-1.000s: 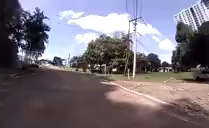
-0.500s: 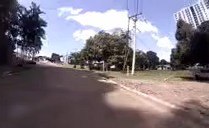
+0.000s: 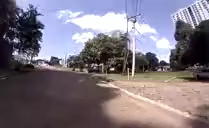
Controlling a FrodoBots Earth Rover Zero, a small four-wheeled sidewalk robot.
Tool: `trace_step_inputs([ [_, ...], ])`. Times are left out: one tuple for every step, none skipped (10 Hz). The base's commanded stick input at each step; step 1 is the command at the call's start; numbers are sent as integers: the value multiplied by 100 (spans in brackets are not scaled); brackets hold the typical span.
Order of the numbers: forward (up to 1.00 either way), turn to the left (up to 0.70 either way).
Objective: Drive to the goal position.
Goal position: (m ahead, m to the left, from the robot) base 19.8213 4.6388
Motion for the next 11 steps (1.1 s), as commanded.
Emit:
trace_step_inputs([
  [70,35],
  [70,35],
  [70,33],
  [70,24],
  [70,14],
  [70,5],
  [70,0],
  [70,0],
  [70,0],
  [70,0],
  [70,0],
])
